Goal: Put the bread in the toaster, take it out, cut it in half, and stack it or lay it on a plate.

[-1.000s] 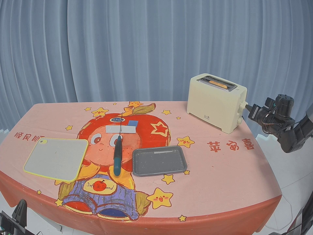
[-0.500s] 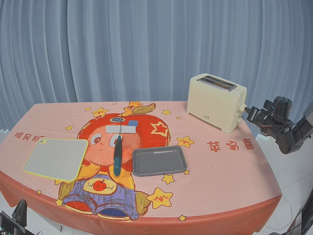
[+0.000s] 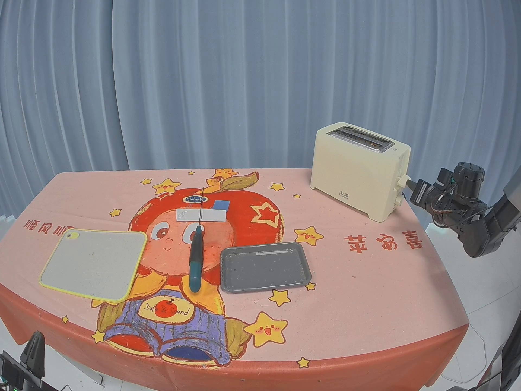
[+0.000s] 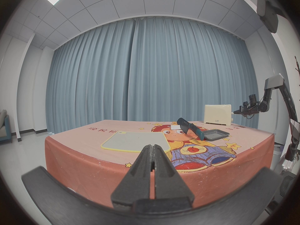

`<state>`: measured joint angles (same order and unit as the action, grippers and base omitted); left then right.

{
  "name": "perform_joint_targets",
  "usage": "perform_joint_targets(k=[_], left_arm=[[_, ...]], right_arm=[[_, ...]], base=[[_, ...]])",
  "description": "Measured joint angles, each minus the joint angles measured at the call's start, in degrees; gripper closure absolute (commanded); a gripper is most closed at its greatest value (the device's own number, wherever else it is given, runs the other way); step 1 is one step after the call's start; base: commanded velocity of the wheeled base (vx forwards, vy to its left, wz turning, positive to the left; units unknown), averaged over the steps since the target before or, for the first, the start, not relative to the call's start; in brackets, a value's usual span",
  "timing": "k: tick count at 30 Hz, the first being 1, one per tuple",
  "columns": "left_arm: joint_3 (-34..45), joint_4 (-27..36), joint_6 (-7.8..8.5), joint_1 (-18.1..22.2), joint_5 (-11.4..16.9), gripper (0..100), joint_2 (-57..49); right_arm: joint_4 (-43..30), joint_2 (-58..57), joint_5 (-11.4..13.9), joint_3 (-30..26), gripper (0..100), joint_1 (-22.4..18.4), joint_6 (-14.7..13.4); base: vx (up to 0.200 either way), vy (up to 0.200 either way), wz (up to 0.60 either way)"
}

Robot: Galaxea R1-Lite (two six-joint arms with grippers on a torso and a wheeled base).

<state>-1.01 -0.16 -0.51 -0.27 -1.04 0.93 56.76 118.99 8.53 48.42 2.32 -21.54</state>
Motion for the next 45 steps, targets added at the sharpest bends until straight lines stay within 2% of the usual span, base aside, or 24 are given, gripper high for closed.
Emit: perform_joint_targets(k=[20, 29, 31, 34, 35, 40, 42, 45], left_arm=[[0.0, 0.0, 0.0, 0.0, 0.0, 100, 0.0], [0.0, 0.0, 0.0, 0.0, 0.0, 100, 0.0], [0.0, 0.0, 0.0, 0.0, 0.0, 100, 0.0], [0.0, 0.0, 0.0, 0.0, 0.0, 100, 0.0], [0.0, 0.0, 0.0, 0.0, 0.02, 100, 0.0], [0.0, 0.0, 0.0, 0.0, 0.0, 100, 0.0], [0.0, 0.0, 0.0, 0.0, 0.0, 100, 0.0], [0.0, 0.0, 0.0, 0.0, 0.0, 100, 0.0]], right_arm=[[0.39, 0.2, 0.0, -0.27, 100, 0.24, 0.83], [0.46, -2.76, -0.9, -0.35, 100, 0.32, 1.8], [0.63, -4.24, -0.93, -0.74, 100, 0.27, 3.05], [1.43, -6.95, -0.93, -2.08, 100, 0.07, 7.12], [2.39, -8.02, -0.93, -2.8, 100, -0.01, 8.85], [10.65, -11.33, -0.49, -5.75, 100, -0.43, 13.89], [15.69, -12.08, 0.6, -7.16, 100, -0.54, 16.08], [24.06, -12.79, 4.3, -10.67, 100, -0.91, 19.91]], base=[[0.0, 0.0, 0.0], [0.0, 0.0, 0.0], [0.0, 0.0, 0.0], [0.0, 0.0, 0.0], [0.0, 0.0, 0.0], [0.0, 0.0, 0.0], [0.0, 0.0, 0.0], [0.0, 0.0, 0.0]])
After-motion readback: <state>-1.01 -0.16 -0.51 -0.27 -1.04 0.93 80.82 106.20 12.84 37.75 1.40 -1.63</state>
